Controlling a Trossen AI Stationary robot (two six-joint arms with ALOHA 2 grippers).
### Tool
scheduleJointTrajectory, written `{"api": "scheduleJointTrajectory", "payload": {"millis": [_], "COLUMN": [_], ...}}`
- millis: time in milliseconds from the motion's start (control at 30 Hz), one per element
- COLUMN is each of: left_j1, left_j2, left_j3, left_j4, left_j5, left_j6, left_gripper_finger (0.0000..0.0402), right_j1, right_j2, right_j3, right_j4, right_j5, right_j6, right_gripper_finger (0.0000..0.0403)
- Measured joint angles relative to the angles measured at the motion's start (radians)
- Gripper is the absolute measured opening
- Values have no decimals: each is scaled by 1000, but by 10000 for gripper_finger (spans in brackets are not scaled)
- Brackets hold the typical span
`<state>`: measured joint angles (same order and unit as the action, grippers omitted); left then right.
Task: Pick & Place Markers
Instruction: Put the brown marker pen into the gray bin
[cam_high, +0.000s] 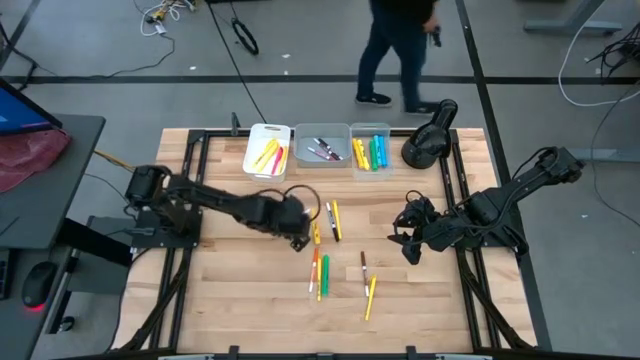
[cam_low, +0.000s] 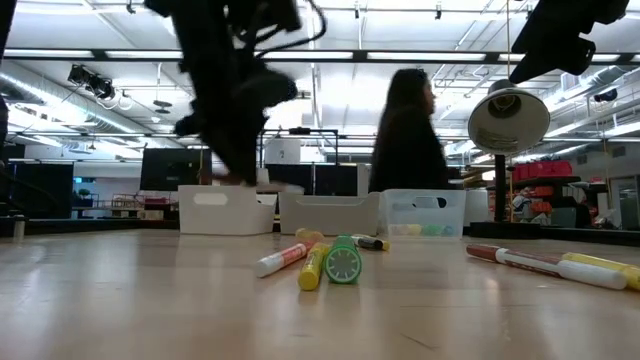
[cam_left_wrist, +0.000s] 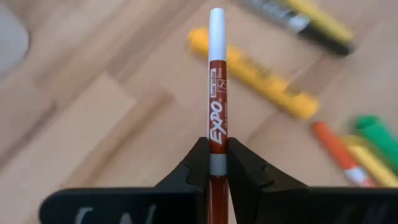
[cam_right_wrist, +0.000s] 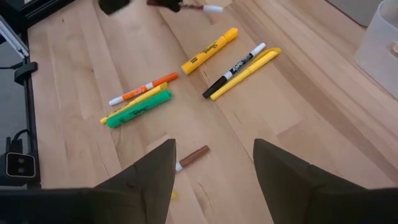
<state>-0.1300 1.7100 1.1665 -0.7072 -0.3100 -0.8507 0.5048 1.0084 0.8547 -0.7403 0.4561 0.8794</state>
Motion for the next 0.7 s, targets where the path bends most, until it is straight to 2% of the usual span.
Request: {"api": "scheduleJointTrajectory", "payload": {"millis": [133, 367, 467, 567, 700], "left_j1": [85, 276, 364, 444, 533], "left_j2": [0, -1, 3, 23, 84], "left_j3": [101, 329, 409, 458, 482], "left_j4": [-13, -112, -104, -99, -61], "left_j5": [22, 141, 155, 158, 242], "left_j6": [139, 386, 490, 603, 728], "left_gripper_finger": [36, 36, 36, 36, 36], "right_j1": [0, 0, 0, 0, -19], "right_j2": [0, 0, -2, -17, -54], "right_j3": [0, 0, 0, 2, 3], "right_j4": [0, -1, -1, -1, 13], "right_j5": [0, 0, 0, 0, -1], "right_j6": [3, 25, 56, 103, 162], "right_gripper_finger": [217, 217, 217, 217, 217]}}
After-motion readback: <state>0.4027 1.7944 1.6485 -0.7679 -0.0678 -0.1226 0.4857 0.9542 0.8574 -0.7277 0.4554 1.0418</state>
